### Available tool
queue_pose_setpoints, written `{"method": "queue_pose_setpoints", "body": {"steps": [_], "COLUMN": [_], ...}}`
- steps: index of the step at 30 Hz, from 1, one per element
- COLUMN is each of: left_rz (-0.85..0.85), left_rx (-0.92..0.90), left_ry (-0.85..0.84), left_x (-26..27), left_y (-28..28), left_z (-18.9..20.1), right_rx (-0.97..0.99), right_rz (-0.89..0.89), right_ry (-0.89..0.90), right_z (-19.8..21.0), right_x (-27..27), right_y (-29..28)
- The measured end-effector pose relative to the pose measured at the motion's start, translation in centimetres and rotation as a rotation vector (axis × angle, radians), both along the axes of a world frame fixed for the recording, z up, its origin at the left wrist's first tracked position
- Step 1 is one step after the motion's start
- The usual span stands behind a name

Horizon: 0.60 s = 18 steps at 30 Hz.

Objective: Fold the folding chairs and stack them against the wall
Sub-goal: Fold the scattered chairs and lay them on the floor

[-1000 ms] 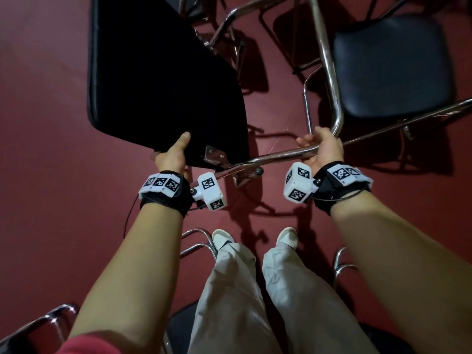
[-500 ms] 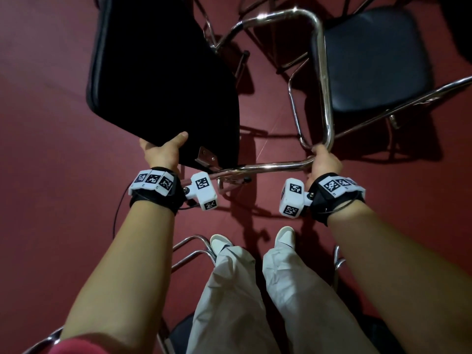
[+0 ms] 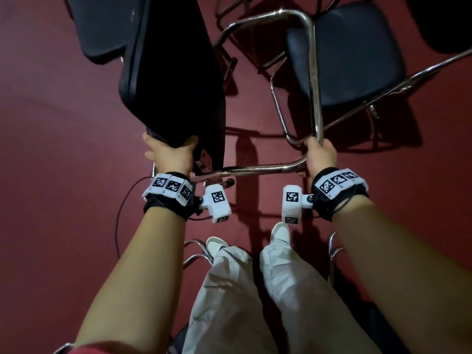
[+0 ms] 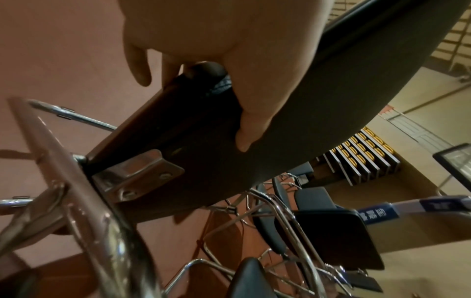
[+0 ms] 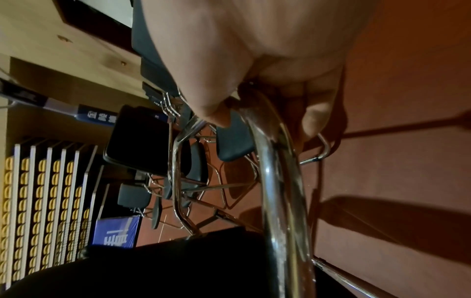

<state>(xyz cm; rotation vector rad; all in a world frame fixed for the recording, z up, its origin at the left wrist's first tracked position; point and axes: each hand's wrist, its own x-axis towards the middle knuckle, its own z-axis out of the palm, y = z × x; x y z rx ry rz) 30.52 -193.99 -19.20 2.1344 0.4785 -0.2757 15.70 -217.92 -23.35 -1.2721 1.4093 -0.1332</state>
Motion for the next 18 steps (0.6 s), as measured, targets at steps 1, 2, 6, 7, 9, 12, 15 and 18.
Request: {"method": "queue_pose_setpoints", "body": {"steps": [1, 2, 6, 7, 9, 12, 15, 18], "left_rz": [-0.016, -0.028, -0.079, -0.091, -0.102, -0.114, -0.138, -0.139], "left_rx": [0.031, 0.064, 0.174, 0.187, 0.207, 0.239, 0.277, 0.295], "left_ry": [0.003, 0.008, 0.012, 0.009, 0.000, -0.009, -0.007, -0.005], "left_x": [-0.3, -0.5, -1.1, -1.1, -0.8, -0.2, 0.2, 0.7], "left_y": [-0.5, -0.9, -2.6, -2.7, -2.8, -2.4, -2.0, -1.6], "left_z": [0.2, 0.4, 1.2, 1.2, 1.3, 1.4, 1.9, 2.4], "right_rx": [0.016, 0.035, 0.110, 0.125, 0.155, 0.193, 0.196, 0.202], "right_rz": [0.003, 0.011, 0.051, 0.065, 0.092, 0.121, 0.168, 0.246], "right_ry": [-0.008, -0.021, -0.072, -0.076, -0.086, -0.103, -0.137, -0.124], "right_z": [0.3, 0.6, 2.0, 2.3, 2.9, 3.8, 5.3, 7.0], "right_x": [-0.2, -0.3, -0.4, -0.4, -0.4, 0.0, 1.3, 2.6], "right_y": [-0.2, -0.3, -0.7, -0.7, -0.8, -0.3, 0.3, 0.8]}}
